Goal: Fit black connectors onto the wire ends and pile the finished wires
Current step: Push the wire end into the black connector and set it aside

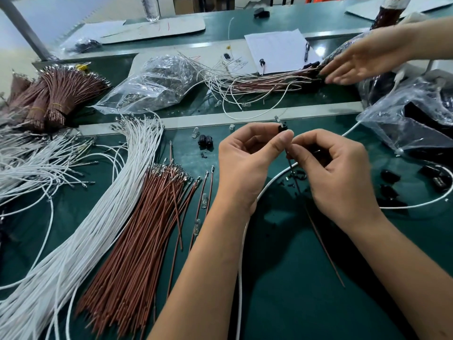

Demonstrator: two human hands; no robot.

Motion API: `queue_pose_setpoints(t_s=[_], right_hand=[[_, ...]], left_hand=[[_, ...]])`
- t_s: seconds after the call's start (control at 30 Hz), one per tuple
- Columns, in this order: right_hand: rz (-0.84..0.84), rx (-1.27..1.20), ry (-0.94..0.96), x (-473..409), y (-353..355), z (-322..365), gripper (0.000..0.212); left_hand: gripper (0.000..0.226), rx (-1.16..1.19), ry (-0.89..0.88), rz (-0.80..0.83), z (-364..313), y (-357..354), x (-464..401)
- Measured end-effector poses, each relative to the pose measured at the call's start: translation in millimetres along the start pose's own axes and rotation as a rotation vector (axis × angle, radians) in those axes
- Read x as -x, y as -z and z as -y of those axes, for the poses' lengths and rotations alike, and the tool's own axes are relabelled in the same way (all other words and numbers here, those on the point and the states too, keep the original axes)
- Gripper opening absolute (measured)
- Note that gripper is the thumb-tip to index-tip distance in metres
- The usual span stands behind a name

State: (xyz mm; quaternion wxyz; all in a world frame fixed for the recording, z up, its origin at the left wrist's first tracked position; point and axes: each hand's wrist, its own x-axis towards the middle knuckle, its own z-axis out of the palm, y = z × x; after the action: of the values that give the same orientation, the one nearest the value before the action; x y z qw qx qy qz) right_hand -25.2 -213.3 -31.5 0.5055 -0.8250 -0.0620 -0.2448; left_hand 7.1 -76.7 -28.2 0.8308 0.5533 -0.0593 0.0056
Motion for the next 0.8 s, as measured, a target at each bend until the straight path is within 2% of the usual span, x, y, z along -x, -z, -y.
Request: queue_pose_setpoints(t_s=[0.4,0.8], right_hand=[[0.121,0.029,0.012,-6.4,10.2,-3.3,0.003],[-0.074,0.135,0.237,-5.8,11.9,1.1,0.005]], left_hand=[[0.02,-0.037,-0.139,0.1,0.0,2.4,-0.4],[0.029,-0.012,-0.217,0.24,-7.5,1.0,1.4]])
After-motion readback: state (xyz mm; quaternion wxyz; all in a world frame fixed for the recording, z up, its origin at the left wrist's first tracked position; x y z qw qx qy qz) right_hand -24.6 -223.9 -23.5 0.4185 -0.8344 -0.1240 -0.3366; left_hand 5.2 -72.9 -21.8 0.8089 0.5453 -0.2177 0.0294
